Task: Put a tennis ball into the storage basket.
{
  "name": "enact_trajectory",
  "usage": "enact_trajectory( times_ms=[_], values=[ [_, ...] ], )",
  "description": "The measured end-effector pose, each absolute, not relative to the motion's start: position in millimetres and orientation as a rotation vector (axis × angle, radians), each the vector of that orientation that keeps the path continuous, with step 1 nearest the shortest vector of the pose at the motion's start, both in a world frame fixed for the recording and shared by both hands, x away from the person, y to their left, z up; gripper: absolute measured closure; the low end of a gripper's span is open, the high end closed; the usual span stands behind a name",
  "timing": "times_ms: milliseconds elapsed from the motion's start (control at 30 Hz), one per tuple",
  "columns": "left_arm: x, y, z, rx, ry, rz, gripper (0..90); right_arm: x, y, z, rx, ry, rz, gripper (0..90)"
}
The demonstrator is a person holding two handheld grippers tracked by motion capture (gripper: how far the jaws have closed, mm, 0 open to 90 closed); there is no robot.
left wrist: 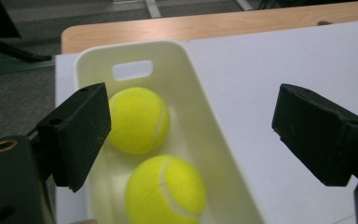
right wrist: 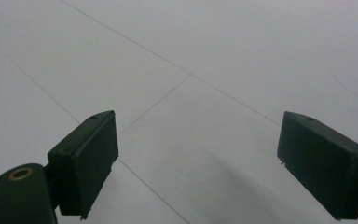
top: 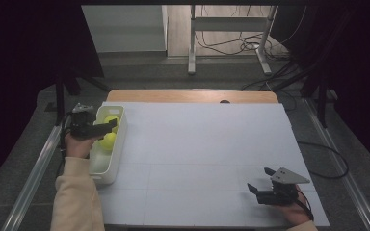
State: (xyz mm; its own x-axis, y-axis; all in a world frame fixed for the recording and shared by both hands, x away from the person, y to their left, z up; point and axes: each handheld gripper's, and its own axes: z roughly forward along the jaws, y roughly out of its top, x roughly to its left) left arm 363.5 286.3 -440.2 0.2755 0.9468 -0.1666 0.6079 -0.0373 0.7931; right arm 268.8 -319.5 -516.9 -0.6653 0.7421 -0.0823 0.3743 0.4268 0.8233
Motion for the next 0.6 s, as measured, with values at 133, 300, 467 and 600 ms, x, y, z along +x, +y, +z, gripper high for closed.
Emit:
enact_trajectory(
  times_ms=[133, 300, 467, 600],
  values=[
    [363.6, 281.2, -437.2, 1.716, 1.375, 0.498, 12.5, 269.7, -320.6, -516.8, 0.95, 2.244, 1.147, 12.7],
    [363.8, 275.9, -434.3, 1.684, 1.325, 0.471, 12.4, 271.6, -321.7, -517.0, 0.961, 2.242, 1.156, 12.7],
    [360.9, 270.8, -430.1, 1.663, 1.286, 0.458, 12.1, 273.1, -322.3, -517.1, 0.952, 2.244, 1.174, 12.7],
    [359.9, 266.6, -428.2, 1.667, 1.256, 0.446, 12.1, 273.4, -321.2, -517.0, 0.949, 2.25, 1.158, 12.7]
  ],
)
